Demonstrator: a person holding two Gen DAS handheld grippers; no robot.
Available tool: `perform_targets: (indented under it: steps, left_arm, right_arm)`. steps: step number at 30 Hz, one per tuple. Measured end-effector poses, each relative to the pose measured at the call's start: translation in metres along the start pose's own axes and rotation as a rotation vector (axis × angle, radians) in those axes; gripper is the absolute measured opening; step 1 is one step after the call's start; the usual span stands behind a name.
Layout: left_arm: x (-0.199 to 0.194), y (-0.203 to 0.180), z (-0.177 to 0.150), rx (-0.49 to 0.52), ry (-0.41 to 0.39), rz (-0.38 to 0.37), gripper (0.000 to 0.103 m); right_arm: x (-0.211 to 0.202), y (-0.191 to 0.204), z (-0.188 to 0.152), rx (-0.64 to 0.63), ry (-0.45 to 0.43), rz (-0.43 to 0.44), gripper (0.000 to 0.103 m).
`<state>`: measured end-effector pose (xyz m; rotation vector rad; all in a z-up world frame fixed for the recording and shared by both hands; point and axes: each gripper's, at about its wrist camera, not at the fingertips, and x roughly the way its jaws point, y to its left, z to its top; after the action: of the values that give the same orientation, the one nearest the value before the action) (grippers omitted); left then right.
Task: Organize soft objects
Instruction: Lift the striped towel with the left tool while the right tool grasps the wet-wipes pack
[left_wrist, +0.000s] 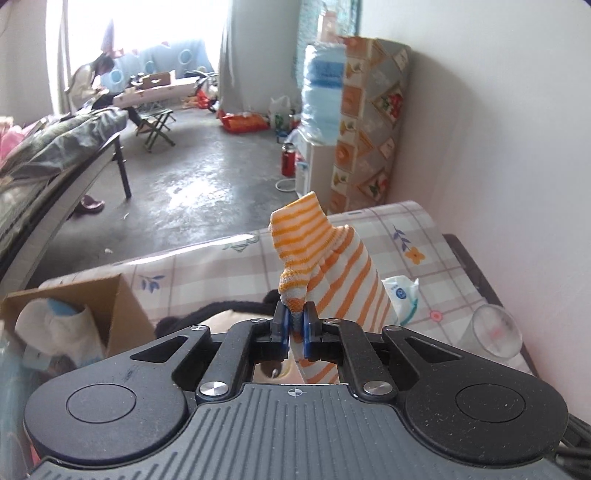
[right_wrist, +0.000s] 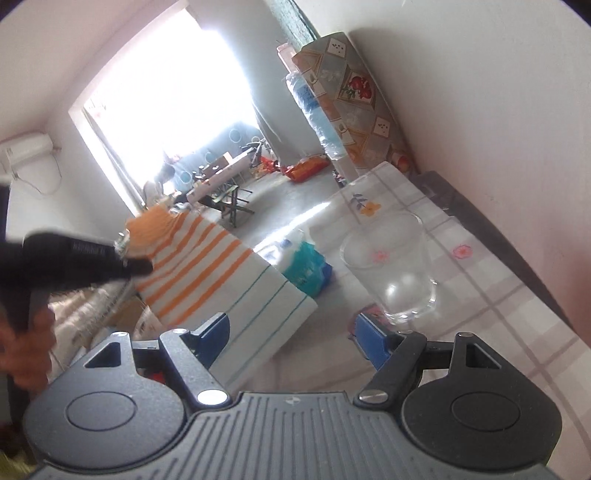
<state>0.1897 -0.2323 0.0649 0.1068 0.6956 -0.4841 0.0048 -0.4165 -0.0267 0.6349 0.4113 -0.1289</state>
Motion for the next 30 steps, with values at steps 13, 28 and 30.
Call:
perform_targets:
  steps: [13, 28, 30]
  left_arm:
    - [-0.05, 0.057, -0.026, -0.239, -0.142, 0.016, 0.005]
    - [-0.048, 0.088, -0.043, -0.287, -0.147, -0.029, 0.005]
    - [-0.047, 0.09, -0.045, -0.296, -0.145, -0.037, 0.005]
  right_arm:
    - [0.068, 0.058, 0.041, 0.125, 0.051, 0.022, 0.078]
    - [0.168, 0.062, 0.039, 0.288, 0.182, -0.235, 0.079]
    - [0.175, 0.061, 0.04, 0.303, 0.187, -0.266, 0.081]
